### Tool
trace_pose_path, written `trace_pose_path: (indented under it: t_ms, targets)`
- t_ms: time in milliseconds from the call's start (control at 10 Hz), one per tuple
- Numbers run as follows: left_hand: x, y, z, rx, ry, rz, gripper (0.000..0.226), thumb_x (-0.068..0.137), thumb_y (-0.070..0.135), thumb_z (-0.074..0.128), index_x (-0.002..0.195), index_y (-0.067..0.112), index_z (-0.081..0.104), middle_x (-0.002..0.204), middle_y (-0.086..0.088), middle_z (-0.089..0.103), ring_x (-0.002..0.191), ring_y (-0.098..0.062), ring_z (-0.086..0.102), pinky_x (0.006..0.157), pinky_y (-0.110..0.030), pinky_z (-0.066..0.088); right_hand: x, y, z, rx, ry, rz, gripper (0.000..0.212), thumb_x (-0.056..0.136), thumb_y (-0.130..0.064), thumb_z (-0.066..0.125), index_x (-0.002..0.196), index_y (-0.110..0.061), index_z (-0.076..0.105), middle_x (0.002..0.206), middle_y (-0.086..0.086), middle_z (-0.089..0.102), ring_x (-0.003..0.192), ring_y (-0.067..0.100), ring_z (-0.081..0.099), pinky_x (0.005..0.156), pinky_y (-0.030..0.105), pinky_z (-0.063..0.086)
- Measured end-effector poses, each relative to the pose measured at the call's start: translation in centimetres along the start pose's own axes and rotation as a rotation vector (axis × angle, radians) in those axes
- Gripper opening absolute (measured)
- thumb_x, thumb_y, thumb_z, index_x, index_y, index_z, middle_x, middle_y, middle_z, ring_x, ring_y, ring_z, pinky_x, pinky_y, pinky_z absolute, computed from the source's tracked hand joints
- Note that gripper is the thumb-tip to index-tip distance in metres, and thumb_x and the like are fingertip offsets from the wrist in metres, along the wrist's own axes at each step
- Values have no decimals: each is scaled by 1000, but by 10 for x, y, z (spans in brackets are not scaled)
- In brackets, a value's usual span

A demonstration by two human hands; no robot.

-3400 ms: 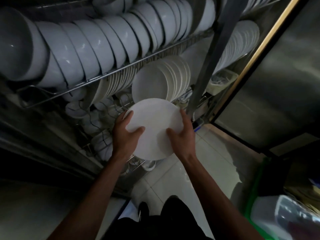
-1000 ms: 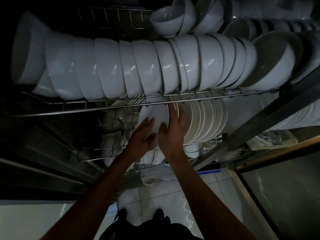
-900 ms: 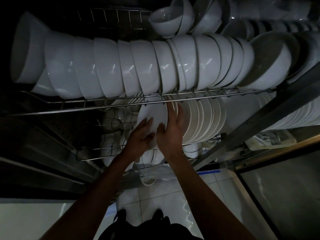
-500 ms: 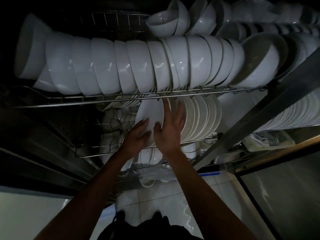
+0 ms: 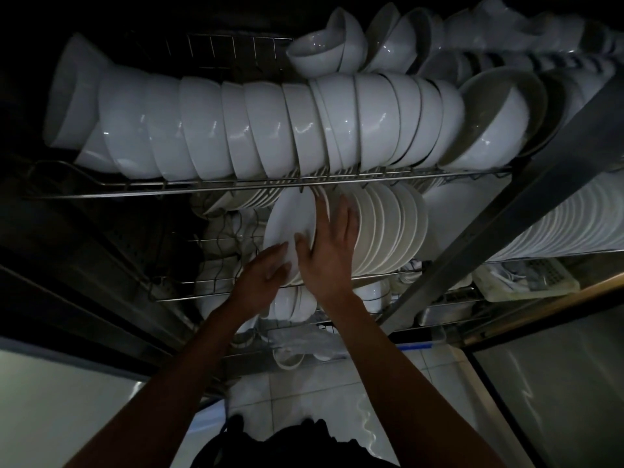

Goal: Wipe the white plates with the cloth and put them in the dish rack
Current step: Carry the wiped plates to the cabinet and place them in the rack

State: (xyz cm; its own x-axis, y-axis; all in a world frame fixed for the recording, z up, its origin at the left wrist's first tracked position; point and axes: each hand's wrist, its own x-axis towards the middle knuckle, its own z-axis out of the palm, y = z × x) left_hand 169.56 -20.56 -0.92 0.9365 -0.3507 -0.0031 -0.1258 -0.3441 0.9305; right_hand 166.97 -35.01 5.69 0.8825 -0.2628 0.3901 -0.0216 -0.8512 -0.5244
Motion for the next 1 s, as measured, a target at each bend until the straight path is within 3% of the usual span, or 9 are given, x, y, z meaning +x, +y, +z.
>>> trace_pose_path:
  t_ms: [200, 400, 500, 700, 800, 1000]
  targets:
    - [-5, 6, 0, -1, 3, 0, 45, 99, 1, 56, 144, 0, 48, 148, -18, 49, 137, -29, 48, 114, -50, 38, -7, 6, -3, 3, -49, -74, 65, 98, -32, 54, 154, -11, 30, 164, 17, 15, 152, 35, 8, 120, 56, 12]
    - [-4, 13, 1, 128, -7, 44, 29, 100, 6, 57, 125, -8, 60, 124, -29, 60, 119, -43, 57, 105, -54, 44, -11, 11, -10, 9, -111, -91, 61, 103, -37, 47, 155, -13, 26, 158, 15, 28, 147, 33, 23, 119, 54, 18]
    - [-6, 18, 1, 136, 10, 55, 25, 99, 9, 59, 120, -6, 62, 121, -27, 62, 115, -41, 59, 102, -53, 46, -15, 12, -14, 32, -115, -105, 59, 103, -34, 47, 154, -11, 29, 157, 18, 31, 145, 33, 28, 119, 53, 22]
    - [-22, 25, -3, 157, 54, 34, 31, 100, 21, 59, 131, 20, 66, 130, 0, 66, 115, -16, 64, 101, -42, 51, -28, 16, -24, 99, -91, -104, 50, 101, -25, 54, 147, -7, 43, 153, 22, 38, 140, 33, 35, 116, 45, 34]
    - [-30, 28, -11, 224, 38, 33, 34, 100, 18, 59, 133, 21, 64, 133, -2, 64, 112, -21, 66, 94, -46, 56, -36, 13, -29, 83, -89, -100, 47, 101, -23, 54, 145, -8, 47, 153, 21, 39, 138, 35, 37, 112, 47, 37]
    - [-56, 30, -35, 444, 38, 87, 39, 99, 28, 60, 138, 26, 60, 134, -2, 65, 115, -23, 64, 98, -35, 50, -53, -3, -34, 130, 27, -142, 41, 99, -16, 57, 139, -8, 54, 149, 16, 46, 133, 31, 43, 111, 42, 41]
